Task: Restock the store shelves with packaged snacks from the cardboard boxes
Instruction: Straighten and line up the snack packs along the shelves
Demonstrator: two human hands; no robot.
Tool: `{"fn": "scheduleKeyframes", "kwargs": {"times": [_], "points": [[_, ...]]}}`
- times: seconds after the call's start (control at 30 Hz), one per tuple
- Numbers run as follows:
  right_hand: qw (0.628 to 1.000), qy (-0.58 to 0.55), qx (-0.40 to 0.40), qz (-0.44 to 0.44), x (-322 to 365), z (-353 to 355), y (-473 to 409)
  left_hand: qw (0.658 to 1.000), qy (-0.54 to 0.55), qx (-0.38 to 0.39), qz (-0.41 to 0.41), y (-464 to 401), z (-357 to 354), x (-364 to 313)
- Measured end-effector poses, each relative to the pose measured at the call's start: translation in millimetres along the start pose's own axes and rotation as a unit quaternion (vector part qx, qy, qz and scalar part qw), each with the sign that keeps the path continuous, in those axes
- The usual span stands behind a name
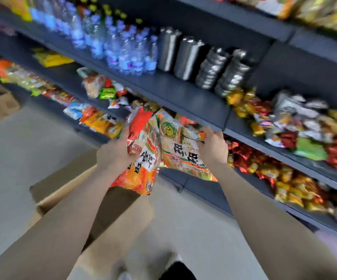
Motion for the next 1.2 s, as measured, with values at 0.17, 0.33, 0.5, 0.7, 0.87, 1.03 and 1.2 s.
{"fn": "scheduleKeyframes", "kwargs": {"times": [0.17,0.33,0.5,0.7,0.87,1.03,1.2], "points": [[0.994,-0.012,-0.111,-0.013,-60.0,107.3,23.3,0.993,-0.021,-0.035,-0.111,11.9,56.3,-112.5],[0.981,0.002,-0.191,-0.035,-138.4,210.5,60.5,0.976,-0.03,-0.035,-0.212,45.8,92.1,-231.6],[0.968,0.037,-0.243,-0.046,-223.9,320.8,109.1,0.959,0.011,-0.004,-0.284,93.2,111.1,-347.0],[0.944,0.102,-0.309,-0.047,-308.2,457.4,173.1,0.928,0.027,-0.035,-0.371,179.0,151.8,-495.1],[0.928,0.131,-0.348,-0.029,-361.3,555.2,211.7,0.902,0.025,-0.098,-0.419,243.5,193.0,-594.4],[0.912,0.161,-0.377,-0.017,-403.1,636.7,228.1,0.888,0.014,-0.152,-0.434,276.6,236.1,-667.7],[0.889,0.18,-0.42,-0.031,-445.5,705.3,230.1,0.868,0.027,-0.169,-0.465,278.3,276.4,-743.4]]}}
Point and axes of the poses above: each hand's wrist, its own y-axis away from the middle knuckle, its own z-axis out of the back of the hand, x = y × z, the point moved 10 cm from there along -y, towards the middle knuckle, and after that the axes turned 10 degrees about -y, right-handed, at the moved point
